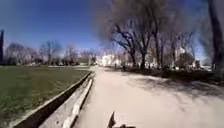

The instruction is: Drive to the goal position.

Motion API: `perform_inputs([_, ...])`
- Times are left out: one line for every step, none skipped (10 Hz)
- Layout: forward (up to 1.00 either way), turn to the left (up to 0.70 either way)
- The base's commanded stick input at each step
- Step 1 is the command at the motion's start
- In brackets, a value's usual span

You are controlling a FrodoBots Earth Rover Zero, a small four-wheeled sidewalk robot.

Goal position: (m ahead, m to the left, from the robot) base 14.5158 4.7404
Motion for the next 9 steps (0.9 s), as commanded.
perform_inputs([0.95,0.0])
perform_inputs([0.95,0.0])
perform_inputs([0.95,0.0])
perform_inputs([0.95,0.07])
perform_inputs([0.95,0.2])
perform_inputs([0.95,0.25])
perform_inputs([0.95,0.21])
perform_inputs([0.95,0.17])
perform_inputs([0.95,0.11])
